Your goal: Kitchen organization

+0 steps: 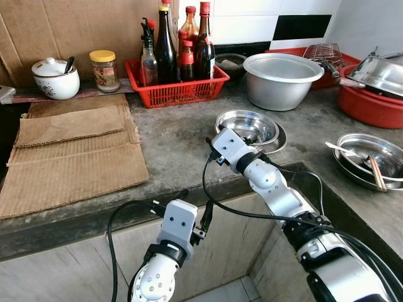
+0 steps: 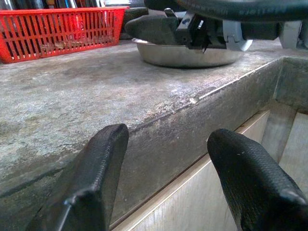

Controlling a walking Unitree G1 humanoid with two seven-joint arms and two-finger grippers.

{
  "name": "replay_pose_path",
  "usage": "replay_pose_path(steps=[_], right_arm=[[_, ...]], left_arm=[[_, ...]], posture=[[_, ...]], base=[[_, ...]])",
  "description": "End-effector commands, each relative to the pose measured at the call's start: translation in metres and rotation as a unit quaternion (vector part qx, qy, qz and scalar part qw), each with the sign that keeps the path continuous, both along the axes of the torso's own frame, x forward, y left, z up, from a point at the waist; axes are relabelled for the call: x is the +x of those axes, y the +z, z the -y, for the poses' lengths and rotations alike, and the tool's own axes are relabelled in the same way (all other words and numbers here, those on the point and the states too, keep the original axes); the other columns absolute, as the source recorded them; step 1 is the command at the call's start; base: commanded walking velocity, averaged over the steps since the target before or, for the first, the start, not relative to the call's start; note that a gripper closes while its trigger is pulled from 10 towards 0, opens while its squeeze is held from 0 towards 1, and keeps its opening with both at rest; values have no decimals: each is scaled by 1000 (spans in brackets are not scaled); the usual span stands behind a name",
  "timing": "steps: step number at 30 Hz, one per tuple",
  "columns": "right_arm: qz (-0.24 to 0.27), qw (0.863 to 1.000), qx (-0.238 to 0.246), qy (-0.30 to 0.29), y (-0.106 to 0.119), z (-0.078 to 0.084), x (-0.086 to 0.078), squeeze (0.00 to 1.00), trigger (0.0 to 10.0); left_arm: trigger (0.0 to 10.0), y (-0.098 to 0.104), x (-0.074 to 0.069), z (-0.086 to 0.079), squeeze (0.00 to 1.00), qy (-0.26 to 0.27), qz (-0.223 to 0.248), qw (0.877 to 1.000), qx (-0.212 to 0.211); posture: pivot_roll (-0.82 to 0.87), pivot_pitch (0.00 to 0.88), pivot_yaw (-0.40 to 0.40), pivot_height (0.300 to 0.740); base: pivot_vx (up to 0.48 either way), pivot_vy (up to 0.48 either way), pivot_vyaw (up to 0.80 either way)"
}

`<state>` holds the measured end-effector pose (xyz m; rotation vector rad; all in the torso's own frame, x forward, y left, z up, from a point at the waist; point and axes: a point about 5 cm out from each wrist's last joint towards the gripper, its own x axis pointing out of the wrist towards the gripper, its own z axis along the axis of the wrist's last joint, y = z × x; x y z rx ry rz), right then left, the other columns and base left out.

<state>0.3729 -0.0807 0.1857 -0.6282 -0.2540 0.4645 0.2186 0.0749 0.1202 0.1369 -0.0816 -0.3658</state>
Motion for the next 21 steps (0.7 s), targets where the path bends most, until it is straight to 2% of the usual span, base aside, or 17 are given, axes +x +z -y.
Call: replay_pose_path(steps=[1, 2, 5, 6, 7, 8, 9, 10, 21], right_arm=[[9, 1000, -3, -13, 5, 6, 4, 0, 10000], [16, 999, -20, -21, 5, 9, 6, 0, 10000], [15, 999, -27, -27, 4, 11, 7, 0, 10000], [13, 999, -26, -28, 4, 12, 7, 0, 9647], [12, 999, -26, -28, 4, 12, 8, 0, 8078], [11, 999, -25, -28, 3, 12, 8, 0, 2471], [11, 999, -25, -28, 3, 12, 8, 0, 2471], [10, 999, -22, -29, 3, 13, 8, 0, 0], [29, 999, -14, -34, 9, 13, 9, 0, 0]], left_arm=[[10000, 3, -2, 3, 0, -2, 4, 1000, -4], [10000, 3, -1, 3, 0, -2, 4, 1000, -5], [10000, 4, -1, 3, 0, -3, 4, 1000, -4], [10000, 4, -1, 3, 0, -2, 4, 1000, -4], [10000, 4, -1, 3, 0, -2, 4, 1000, -4], [10000, 4, -1, 2, 0, -2, 4, 1000, -4], [10000, 4, -1, 2, 0, -2, 4, 1000, -4], [10000, 4, -1, 2, 0, -2, 4, 1000, -4], [10000, 4, 0, 2, 0, 1, 6, 1000, -3]], posture=[[218, 12, -92, 740], [218, 14, -92, 740], [218, 15, -93, 740], [218, 17, -94, 740], [217, 18, -94, 740], [217, 18, -94, 740], [217, 18, -94, 740], [218, 18, -95, 740], [217, 20, -89, 740]], base=[[0, 0, 0], [0, 0, 0], [0, 0, 0], [0, 0, 0], [0, 0, 0], [0, 0, 0], [0, 0, 0], [0, 0, 0], [0, 0, 0]])
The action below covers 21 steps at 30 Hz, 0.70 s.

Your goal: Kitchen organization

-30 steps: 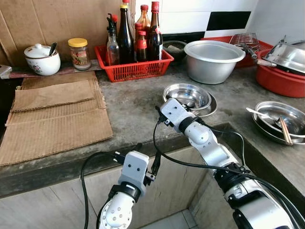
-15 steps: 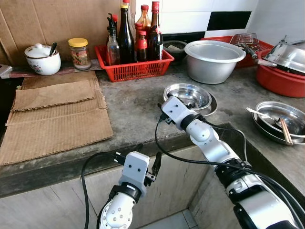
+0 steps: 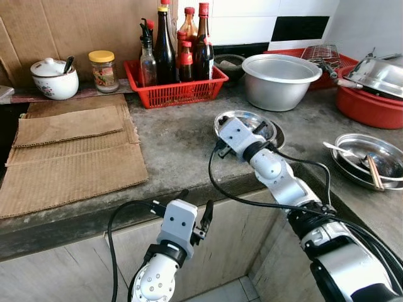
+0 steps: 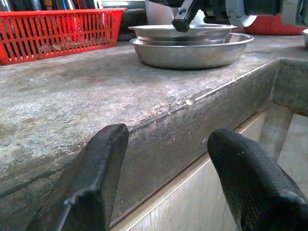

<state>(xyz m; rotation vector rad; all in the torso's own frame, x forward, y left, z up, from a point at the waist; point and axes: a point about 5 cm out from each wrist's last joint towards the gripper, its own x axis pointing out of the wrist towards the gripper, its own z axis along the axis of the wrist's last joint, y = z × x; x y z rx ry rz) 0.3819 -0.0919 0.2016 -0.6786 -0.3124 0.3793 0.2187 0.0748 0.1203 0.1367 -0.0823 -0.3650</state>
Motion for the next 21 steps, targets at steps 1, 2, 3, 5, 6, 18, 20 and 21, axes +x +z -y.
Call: replay_pose_path(steps=[1, 2, 3, 5, 6, 18, 20, 21], right_arm=[[-2, 1000, 6, -12, -2, 3, 1, 0, 0], [-2, 1000, 6, -12, -2, 3, 1, 0, 0], [16, 999, 29, -30, 5, 7, 1, 0, 0], [28, 998, 49, -41, 11, 10, 1, 0, 0], [56, 991, 102, -58, 24, 16, -1, 0, 0], [92, 942, 320, -31, 55, 31, -43, 0, 0], [86, 931, 353, -30, 54, 36, -60, 0, 0], [86, 931, 353, -30, 54, 36, -60, 0, 0]], left_arm=[[10000, 5, 1, 2, 0, 1, 6, 1000, -4], [10000, 5, 1, 2, 0, 1, 6, 1000, -4], [10000, 5, 1, 2, 0, 1, 7, 1000, -4], [10000, 5, 1, 2, 0, 1, 7, 1000, -5], [10000, 5, 2, 2, 0, 3, 8, 1000, -5], [10000, 5, 5, 0, 0, 4, 9, 1000, -4], [10000, 5, 6, 0, 0, 2, 10, 1000, -5], [10000, 5, 6, 0, 0, 2, 10, 1000, -5]], posture=[[218, 19, -91, 740], [218, 19, -91, 740], [218, 17, -88, 740], [219, 18, -90, 740], [221, 17, -91, 740], [208, 8, -73, 740], [204, 3, -70, 740], [204, 3, -70, 740]], base=[[0, 0, 0], [0, 0, 0], [0, 0, 0], [0, 0, 0], [0, 0, 0], [0, 0, 0], [0, 0, 0], [0, 0, 0]])
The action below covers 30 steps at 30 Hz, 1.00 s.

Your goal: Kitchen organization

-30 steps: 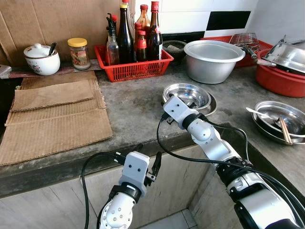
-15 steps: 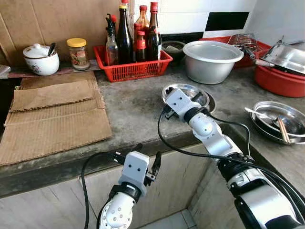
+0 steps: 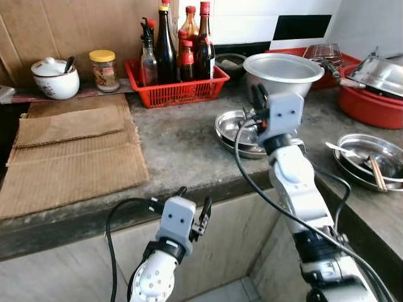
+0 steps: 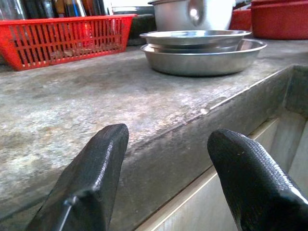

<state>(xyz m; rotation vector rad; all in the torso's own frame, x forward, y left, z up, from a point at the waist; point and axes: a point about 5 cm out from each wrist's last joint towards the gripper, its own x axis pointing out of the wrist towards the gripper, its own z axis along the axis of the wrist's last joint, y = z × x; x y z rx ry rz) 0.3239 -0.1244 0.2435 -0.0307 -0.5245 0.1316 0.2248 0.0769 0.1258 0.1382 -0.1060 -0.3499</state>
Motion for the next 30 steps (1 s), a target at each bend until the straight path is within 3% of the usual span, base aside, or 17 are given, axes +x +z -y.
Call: replay_pose_path(steps=[1, 15, 25, 30], right_arm=[[23, 999, 25, 3, 13, 7, -14, 0, 0], [-19, 996, 81, -10, 2, 20, -54, 0, 0], [-40, 996, 82, -16, -5, 20, -59, 0, 0], [-21, 994, 102, -21, 8, 26, -57, 0, 0]], left_arm=[[10000, 0, 1, 2, 0, -5, -2, 1000, -3], [10000, 1, 7, 2, 0, -12, 6, 1000, -1], [10000, 1, 8, 2, 0, -16, 9, 1000, 1], [10000, 1, 8, 3, 0, -21, 9, 1000, 2]], posture=[[202, 0, -68, 740], [180, 0, -46, 740], [183, 0, -43, 740], [181, 0, -37, 740]], base=[[0, 0, 0], [0, 0, 0], [0, 0, 0], [-266, 0, 0]])
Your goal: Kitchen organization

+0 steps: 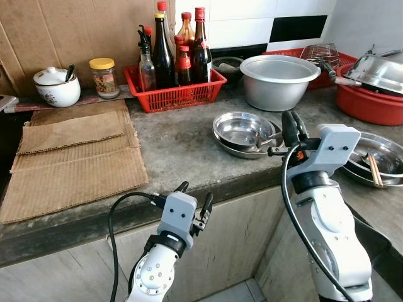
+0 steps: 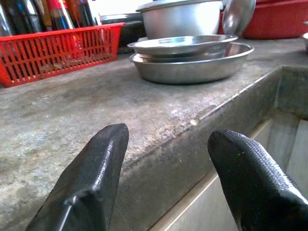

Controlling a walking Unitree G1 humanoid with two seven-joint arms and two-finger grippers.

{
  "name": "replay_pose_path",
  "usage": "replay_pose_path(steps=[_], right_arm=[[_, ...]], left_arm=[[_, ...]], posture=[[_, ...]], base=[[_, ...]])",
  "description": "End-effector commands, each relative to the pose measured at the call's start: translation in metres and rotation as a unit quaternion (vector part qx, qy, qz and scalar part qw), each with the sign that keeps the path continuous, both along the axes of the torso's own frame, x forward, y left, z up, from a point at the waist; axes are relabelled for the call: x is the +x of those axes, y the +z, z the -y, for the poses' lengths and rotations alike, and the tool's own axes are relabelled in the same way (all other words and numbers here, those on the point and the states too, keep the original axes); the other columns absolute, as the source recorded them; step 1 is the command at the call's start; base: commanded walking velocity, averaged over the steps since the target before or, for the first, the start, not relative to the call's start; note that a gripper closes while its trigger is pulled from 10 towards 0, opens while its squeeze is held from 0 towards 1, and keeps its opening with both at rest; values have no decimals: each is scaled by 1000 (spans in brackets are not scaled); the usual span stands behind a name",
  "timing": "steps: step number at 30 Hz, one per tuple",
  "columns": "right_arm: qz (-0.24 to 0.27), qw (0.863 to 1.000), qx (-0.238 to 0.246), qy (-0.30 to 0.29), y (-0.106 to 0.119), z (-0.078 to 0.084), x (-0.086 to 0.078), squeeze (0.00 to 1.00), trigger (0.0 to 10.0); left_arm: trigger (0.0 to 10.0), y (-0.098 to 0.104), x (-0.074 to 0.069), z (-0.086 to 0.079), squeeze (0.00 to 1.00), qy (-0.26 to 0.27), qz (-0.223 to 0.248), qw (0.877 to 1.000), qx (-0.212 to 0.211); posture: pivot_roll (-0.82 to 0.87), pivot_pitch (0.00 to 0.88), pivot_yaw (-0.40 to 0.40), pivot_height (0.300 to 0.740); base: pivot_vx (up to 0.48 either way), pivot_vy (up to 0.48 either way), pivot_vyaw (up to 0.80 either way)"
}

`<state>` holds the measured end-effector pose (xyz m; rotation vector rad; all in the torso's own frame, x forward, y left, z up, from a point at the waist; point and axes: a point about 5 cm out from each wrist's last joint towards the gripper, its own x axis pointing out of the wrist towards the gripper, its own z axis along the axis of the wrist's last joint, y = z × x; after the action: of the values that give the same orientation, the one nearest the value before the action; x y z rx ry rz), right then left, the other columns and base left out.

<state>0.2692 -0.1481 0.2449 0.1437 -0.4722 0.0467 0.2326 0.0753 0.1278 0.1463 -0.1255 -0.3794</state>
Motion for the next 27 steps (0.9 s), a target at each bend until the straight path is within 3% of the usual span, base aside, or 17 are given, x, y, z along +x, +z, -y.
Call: replay_pose_path(steps=[1, 6, 13, 24, 27], right_arm=[[15, 1000, 11, -5, 9, 3, -2, 0, 0], [26, 1000, 12, -7, 15, 3, -2, 0, 0], [3, 1000, -7, 1, 2, 0, -4, 0, 0], [-54, 998, -35, 7, -25, -3, -4, 0, 0], [-95, 993, -64, 10, -47, -5, -6, 0, 0]], left_arm=[[10000, -1, 0, 1, 0, -7, 0, 1000, 0], [10000, -2, 0, 1, 0, -8, 0, 1000, 1], [10000, -2, -1, 2, 0, -9, -2, 1000, 0], [10000, -2, 0, 1, 0, -6, -3, 1000, 2], [10000, -3, -1, 2, 0, -6, -5, 1000, 1]], posture=[[180, 0, -35, 740], [179, 0, -35, 740], [178, 0, -36, 740], [182, 0, -40, 740], [184, 0, -40, 740]], base=[[-281, 0, 0], [-289, 0, 0], [-318, 0, 0], [-331, 0, 0], [-328, 0, 0]])
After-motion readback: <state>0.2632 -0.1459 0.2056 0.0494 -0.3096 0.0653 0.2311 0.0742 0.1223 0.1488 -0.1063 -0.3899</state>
